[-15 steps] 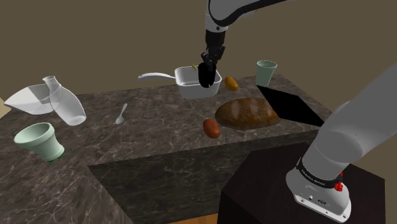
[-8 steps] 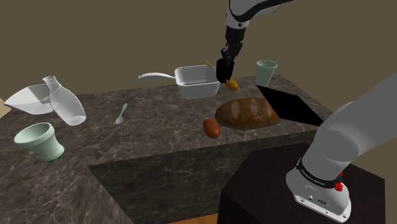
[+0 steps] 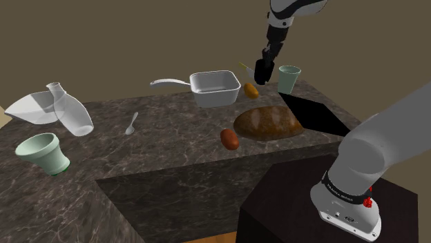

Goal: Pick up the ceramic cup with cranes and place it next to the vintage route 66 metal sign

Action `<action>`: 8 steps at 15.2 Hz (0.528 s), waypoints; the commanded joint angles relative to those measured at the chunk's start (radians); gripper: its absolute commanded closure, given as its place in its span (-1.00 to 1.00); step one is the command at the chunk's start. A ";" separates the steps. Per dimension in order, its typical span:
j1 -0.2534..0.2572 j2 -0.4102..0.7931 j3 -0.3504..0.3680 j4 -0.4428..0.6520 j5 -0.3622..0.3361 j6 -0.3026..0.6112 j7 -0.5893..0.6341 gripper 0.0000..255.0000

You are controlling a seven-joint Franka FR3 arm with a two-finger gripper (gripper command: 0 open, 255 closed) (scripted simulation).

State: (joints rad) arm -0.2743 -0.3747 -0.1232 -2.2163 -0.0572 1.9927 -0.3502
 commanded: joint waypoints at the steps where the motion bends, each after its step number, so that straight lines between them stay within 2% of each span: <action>1: -0.018 0.002 -0.037 0.005 -0.006 0.000 -0.054 1.00; 8: -0.074 0.046 -0.165 0.056 -0.013 -0.002 -0.234 1.00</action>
State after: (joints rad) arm -0.3384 -0.3344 -0.2659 -2.1705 -0.0691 1.9938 -0.5505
